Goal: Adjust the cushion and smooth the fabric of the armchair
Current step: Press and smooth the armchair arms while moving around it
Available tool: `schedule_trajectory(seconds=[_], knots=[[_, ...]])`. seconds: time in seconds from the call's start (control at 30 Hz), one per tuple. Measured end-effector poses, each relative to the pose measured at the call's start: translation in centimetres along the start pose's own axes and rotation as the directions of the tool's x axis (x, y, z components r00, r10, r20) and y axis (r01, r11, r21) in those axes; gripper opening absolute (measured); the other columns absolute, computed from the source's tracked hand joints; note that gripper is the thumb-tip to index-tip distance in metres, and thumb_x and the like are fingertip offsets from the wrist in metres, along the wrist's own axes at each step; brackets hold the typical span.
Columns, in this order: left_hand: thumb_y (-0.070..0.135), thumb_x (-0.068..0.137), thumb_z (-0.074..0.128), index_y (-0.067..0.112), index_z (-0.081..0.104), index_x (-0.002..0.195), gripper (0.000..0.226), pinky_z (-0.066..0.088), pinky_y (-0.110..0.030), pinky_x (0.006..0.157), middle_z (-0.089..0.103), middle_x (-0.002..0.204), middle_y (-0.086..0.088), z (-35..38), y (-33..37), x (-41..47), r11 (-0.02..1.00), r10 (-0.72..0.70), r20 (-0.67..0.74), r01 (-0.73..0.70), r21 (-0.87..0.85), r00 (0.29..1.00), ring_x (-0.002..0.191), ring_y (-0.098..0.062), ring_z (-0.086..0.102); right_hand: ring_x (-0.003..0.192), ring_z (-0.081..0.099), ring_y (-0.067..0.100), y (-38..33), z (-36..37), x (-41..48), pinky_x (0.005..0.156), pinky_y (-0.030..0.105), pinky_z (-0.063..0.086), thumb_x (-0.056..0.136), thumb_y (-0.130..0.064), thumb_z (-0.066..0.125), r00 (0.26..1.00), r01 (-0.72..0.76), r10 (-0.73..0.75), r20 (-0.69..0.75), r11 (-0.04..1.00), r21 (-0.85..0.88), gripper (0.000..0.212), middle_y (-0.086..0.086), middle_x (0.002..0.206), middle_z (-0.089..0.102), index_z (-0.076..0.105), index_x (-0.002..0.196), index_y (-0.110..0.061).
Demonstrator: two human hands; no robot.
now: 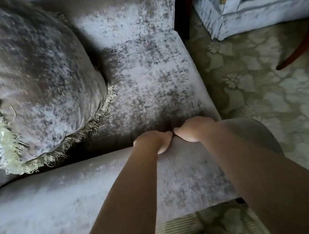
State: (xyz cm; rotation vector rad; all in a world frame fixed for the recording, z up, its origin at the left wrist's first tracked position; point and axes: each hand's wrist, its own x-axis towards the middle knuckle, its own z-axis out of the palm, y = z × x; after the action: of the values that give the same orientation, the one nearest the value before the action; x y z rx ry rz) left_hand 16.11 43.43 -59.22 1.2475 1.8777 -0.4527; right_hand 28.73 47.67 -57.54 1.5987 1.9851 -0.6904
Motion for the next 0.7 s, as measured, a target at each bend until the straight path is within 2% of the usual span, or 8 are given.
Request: schedule_trajectory(seconds=[0.13, 0.23, 0.33, 0.4, 0.5, 0.6, 0.63, 0.7], knots=[[0.065, 0.089, 0.019, 0.014, 0.048, 0.135, 0.074, 0.031, -0.037, 0.084, 0.045, 0.141, -0.012, 0.2, 0.0, -1.1, 0.999, -0.040, -0.070, 0.037, -0.040, 0.997, 0.123, -0.030, 0.045, 0.106, 0.053, 0.027, 0.4, 0.2, -0.2, 0.089, 0.039, 0.039, 0.089, -0.062, 0.026, 1.000, 0.016, -0.016, -0.020, 1.000, 0.002, 0.062, 0.010, 0.121, 0.058, 0.058, 0.118, -0.017], [0.062, 0.091, 0.020, 0.012, 0.049, 0.133, 0.071, 0.030, -0.036, 0.081, 0.047, 0.139, -0.014, 0.4, -0.1, -1.9, 0.999, -0.047, -0.087, 0.046, -0.018, 0.995, 0.119, -0.030, 0.047, 0.088, 0.053, 0.024, 0.4, 0.6, -0.9, 0.077, 0.037, 0.036, 0.088, -0.063, 0.024, 0.997, 0.041, -0.043, -0.056, 0.998, -0.048, 0.057, 0.007, 0.102, 0.061, 0.060, 0.097, -0.019], [0.057, 0.092, 0.020, 0.012, 0.056, 0.124, 0.066, 0.034, -0.035, 0.078, 0.056, 0.126, -0.014, 1.0, -0.3, -2.8, 0.999, -0.029, -0.046, 0.030, 0.027, 0.999, 0.095, -0.026, 0.052, 0.079, 0.050, 0.022, 0.5, 1.6, -2.1, 0.075, 0.037, 0.034, 0.088, -0.062, 0.023, 0.997, 0.038, -0.043, -0.064, 0.996, -0.077, 0.055, 0.004, 0.084, 0.055, 0.058, 0.088, -0.019], [0.054, 0.093, 0.019, 0.011, 0.060, 0.117, 0.064, 0.037, -0.035, 0.077, 0.060, 0.118, -0.014, 1.9, -0.2, -3.2, 0.999, -0.007, -0.047, 0.009, 0.051, 0.999, 0.086, -0.024, 0.050, 0.077, 0.049, 0.022, 0.9, 2.4, -2.9, 0.075, 0.037, 0.032, 0.088, -0.062, 0.023, 0.997, 0.045, -0.050, -0.054, 0.995, -0.086, 0.056, 0.003, 0.079, 0.052, 0.058, 0.086, -0.019], [0.050, 0.096, 0.015, 0.013, 0.062, 0.115, 0.063, 0.040, -0.036, 0.082, 0.062, 0.114, -0.012, 2.8, -0.1, -3.9, 0.994, 0.059, -0.047, -0.054, 0.095, 0.997, 0.093, -0.024, 0.055, 0.078, 0.051, 0.020, 1.3, 2.8, -3.7, 0.078, 0.038, 0.030, 0.089, -0.060, 0.020, 0.999, 0.044, -0.044, 0.004, 0.998, -0.055, 0.060, 0.002, 0.079, 0.056, 0.062, 0.084, -0.019], [0.041, 0.099, 0.014, 0.023, 0.047, 0.136, 0.052, 0.039, -0.039, 0.098, 0.052, 0.135, -0.009, 2.7, -1.6, -4.0, 0.989, 0.124, -0.077, -0.117, 0.094, 0.989, 0.119, -0.027, 0.050, 0.076, 0.048, 0.020, 1.4, 3.0, -3.8, 0.082, 0.040, 0.030, 0.090, -0.059, 0.018, 0.999, 0.043, -0.043, -0.006, 0.998, -0.052, 0.059, 0.003, 0.083, 0.058, 0.061, 0.083, -0.019], [0.042, 0.099, 0.014, 0.025, 0.043, 0.138, 0.052, 0.038, -0.040, 0.100, 0.049, 0.138, -0.008, 2.0, -2.9, -4.2, 0.992, 0.113, -0.095, -0.107, 0.072, 0.989, 0.122, -0.027, 0.047, 0.075, 0.047, 0.020, 1.2, 2.6, -3.7, 0.085, 0.040, 0.031, 0.090, -0.059, 0.019, 0.999, 0.044, -0.045, -0.023, 0.998, -0.043, 0.058, 0.002, 0.083, 0.058, 0.060, 0.082, -0.019], [0.052, 0.097, 0.018, 0.024, 0.052, 0.130, 0.055, 0.040, -0.038, 0.097, 0.054, 0.132, -0.007, 1.3, -7.2, -4.6, 0.999, 0.031, -0.159, -0.026, 0.034, 0.987, 0.119, -0.026, 0.050, 0.072, 0.047, 0.017, 1.4, 2.7, -3.4, 0.087, 0.040, 0.032, 0.091, -0.059, 0.019, 1.000, 0.015, -0.015, 0.010, 1.000, -0.009, 0.057, 0.000, 0.076, 0.055, 0.058, 0.076, -0.020]])
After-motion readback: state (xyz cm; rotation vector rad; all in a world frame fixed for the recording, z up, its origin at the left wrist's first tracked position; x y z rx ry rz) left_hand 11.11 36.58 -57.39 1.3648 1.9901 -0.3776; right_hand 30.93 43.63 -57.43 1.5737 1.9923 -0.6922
